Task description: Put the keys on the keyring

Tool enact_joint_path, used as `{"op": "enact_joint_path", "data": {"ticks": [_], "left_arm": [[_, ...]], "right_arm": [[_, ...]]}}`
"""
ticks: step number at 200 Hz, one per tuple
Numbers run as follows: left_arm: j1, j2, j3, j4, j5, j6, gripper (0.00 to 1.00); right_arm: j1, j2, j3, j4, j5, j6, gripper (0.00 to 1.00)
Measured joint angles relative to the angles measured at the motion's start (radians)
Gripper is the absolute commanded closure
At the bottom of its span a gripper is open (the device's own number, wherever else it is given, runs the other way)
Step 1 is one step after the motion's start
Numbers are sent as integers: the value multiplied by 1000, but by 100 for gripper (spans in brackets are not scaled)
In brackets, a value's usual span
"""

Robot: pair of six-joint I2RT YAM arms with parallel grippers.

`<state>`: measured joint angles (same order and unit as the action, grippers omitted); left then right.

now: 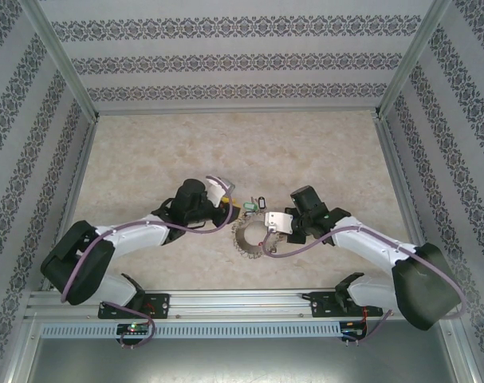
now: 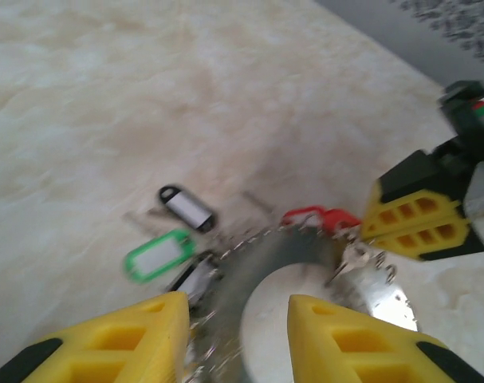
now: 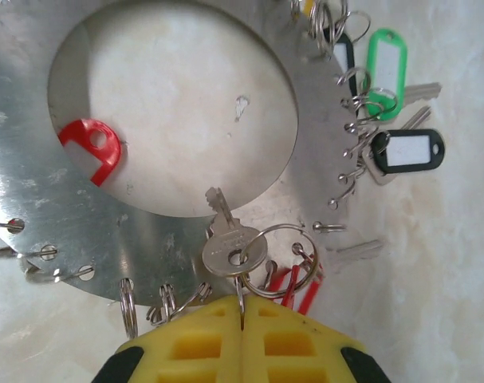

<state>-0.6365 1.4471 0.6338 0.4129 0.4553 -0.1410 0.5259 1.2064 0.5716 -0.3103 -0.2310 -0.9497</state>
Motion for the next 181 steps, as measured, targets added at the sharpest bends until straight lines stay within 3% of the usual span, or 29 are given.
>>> {"op": "enact_joint_path", "data": {"ticks": [90, 181], "left_arm": [[-45, 101, 114, 75, 73, -65, 59], [-45, 101, 193, 63, 134, -273, 51]], "right_arm": [[-9, -181, 21, -54, -95, 9, 100], [-13, -258, 104, -29, -153, 93, 100]]}}
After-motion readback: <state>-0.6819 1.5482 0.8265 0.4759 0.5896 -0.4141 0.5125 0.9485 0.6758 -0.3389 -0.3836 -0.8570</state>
